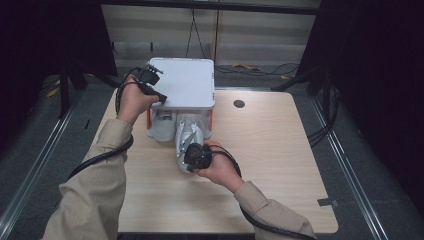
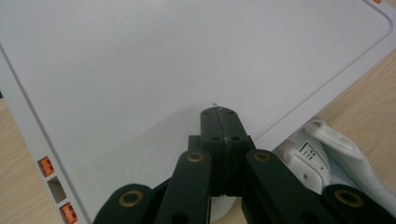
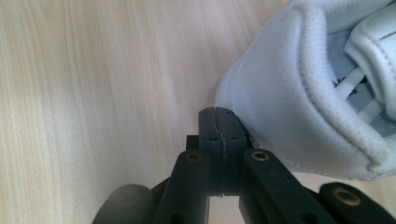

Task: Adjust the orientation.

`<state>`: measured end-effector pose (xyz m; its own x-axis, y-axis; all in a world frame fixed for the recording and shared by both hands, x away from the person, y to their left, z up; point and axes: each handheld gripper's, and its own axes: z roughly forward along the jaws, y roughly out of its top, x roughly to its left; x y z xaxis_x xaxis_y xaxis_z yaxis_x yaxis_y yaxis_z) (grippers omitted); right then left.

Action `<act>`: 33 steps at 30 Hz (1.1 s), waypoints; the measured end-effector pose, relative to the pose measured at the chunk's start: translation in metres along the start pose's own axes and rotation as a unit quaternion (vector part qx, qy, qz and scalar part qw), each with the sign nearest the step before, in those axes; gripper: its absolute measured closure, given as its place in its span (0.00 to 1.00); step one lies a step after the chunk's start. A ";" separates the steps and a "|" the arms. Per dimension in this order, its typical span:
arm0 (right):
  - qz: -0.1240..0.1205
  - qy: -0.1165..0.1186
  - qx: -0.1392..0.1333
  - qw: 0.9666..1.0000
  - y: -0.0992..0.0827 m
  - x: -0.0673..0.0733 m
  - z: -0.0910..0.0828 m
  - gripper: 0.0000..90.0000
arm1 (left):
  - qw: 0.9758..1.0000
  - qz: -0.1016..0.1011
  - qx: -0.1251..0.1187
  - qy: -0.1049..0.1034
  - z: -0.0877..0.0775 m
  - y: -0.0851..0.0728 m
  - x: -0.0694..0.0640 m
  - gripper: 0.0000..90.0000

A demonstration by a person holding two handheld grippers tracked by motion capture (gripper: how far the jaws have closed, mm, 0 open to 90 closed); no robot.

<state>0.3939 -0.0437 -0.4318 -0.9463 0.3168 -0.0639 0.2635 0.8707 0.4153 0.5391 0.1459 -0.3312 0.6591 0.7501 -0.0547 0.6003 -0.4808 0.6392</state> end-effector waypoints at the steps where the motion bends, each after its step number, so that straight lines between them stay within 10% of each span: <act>1: 0.000 -0.001 -0.007 1.000 0.001 -0.001 -0.001 1.00 | 1.000 0.000 0.000 0.000 0.000 0.000 0.000 1.00; 33: 0.037 -0.055 -0.035 0.997 0.022 -0.057 0.006 1.00 | 1.000 0.000 0.001 0.001 0.000 0.001 0.000 1.00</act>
<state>0.4545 -0.0400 -0.4242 -0.8976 0.4218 -0.1277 0.3147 0.8163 0.4844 0.5395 0.1455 -0.3311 0.6590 0.7503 -0.0532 0.6009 -0.4826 0.6371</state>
